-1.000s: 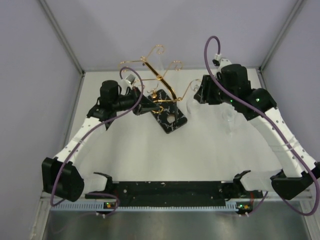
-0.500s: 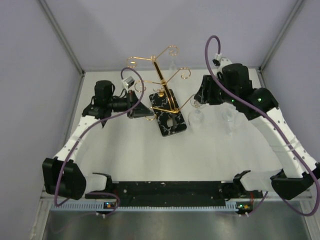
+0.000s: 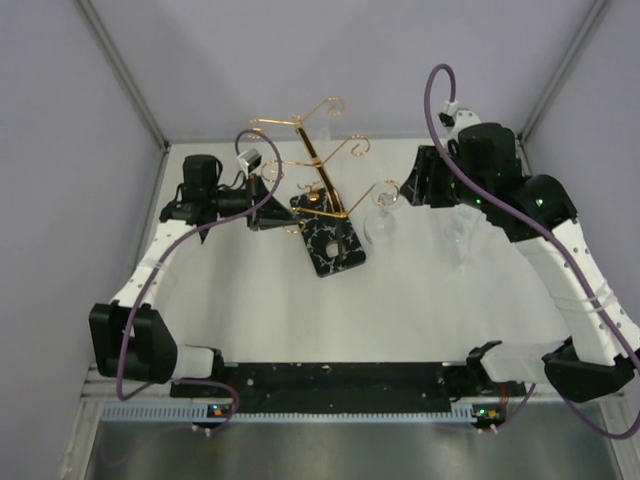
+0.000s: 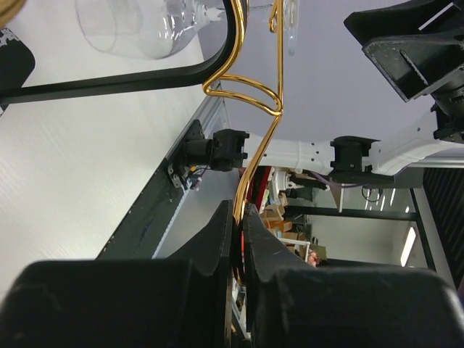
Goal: Take the wine glass off the wine glass rack
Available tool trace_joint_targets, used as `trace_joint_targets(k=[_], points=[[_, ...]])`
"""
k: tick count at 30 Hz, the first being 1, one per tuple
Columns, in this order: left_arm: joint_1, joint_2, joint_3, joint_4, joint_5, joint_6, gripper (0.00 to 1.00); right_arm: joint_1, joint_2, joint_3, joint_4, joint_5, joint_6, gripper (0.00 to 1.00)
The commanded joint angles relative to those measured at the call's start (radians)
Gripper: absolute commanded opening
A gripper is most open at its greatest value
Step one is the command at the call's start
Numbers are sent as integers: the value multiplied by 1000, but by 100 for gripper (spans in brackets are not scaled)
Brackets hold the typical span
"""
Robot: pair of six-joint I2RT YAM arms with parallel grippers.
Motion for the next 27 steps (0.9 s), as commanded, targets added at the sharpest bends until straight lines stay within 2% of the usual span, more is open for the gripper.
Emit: trace_joint_targets(k=[1, 4, 7, 11, 15, 20, 23, 27], points=[[6, -15, 82, 237, 106, 105, 0, 12, -16, 24, -19, 28, -10, 50], [6, -11, 72, 242, 94, 98, 0, 10, -1, 26, -17, 36, -3, 50], [6, -16, 56, 259, 86, 83, 15, 10, 13, 32, -11, 45, 1, 50], [6, -39, 27, 292, 77, 63, 45, -20, 22, 17, -2, 16, 15, 52], [6, -70, 3, 300, 74, 66, 67, -62, 7, -57, 53, -55, 50, 52], [6, -96, -19, 338, 74, 34, 77, -124, -5, -140, 127, -180, 110, 53], [6, -117, -37, 397, 77, -3, 78, -147, -13, -174, 165, -216, 145, 53], [6, -145, -36, 351, 62, 35, 78, -189, -18, -236, 240, -298, 200, 53]])
